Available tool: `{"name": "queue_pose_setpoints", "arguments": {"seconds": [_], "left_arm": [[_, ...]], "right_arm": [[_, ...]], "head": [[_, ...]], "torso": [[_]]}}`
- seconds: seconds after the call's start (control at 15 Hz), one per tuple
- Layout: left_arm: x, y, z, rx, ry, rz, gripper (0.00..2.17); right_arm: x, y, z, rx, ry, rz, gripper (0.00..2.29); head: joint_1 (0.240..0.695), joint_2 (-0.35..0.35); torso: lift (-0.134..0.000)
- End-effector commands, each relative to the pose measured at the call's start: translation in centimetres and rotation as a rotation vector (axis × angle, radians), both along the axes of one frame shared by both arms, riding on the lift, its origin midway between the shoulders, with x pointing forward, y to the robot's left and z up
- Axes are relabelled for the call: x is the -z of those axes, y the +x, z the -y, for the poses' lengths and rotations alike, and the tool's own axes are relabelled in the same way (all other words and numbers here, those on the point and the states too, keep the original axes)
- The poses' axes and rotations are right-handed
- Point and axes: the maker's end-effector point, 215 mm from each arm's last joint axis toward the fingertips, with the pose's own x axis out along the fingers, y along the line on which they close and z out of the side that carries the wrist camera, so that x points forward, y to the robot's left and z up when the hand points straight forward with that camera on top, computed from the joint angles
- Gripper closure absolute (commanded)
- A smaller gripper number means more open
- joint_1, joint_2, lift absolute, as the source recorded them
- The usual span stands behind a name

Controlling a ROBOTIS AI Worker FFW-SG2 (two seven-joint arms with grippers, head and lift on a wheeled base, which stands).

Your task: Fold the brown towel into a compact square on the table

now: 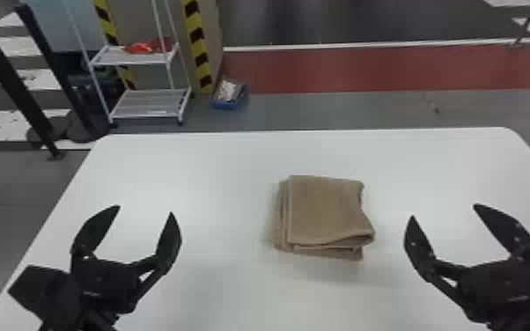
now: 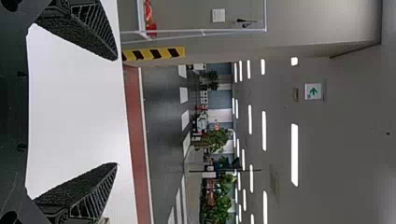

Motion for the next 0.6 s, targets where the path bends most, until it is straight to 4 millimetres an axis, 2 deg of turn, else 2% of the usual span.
{"name": "queue_pose_setpoints", "arguments": {"seconds": [0.0, 0.33, 0.47, 0.53], "left_arm": [[0.3, 0.0, 0.6, 0.001, 0.001, -0.007, 0.07], [0.8, 0.3, 0.8, -0.015, -0.001, -0.026, 0.06], [2.1, 0.5, 0.5, -0.030, -0.009, -0.086, 0.06], [1.7, 0.6, 0.6, -0.029, -0.009, -0.080, 0.06]], "right_arm": [[0.4, 0.0, 0.1, 0.004, 0.009, -0.001, 0.02], [0.6, 0.1, 0.1, 0.004, 0.012, -0.002, 0.03], [0.7, 0.2, 0.1, 0.004, 0.014, -0.004, 0.03], [0.8, 0.2, 0.1, 0.004, 0.014, -0.007, 0.03]], "head": [[0.695, 0.094], [0.695, 0.083], [0.695, 0.082], [0.695, 0.083]], "torso": [[-0.123], [-0.123], [-0.123], [-0.123]]}}
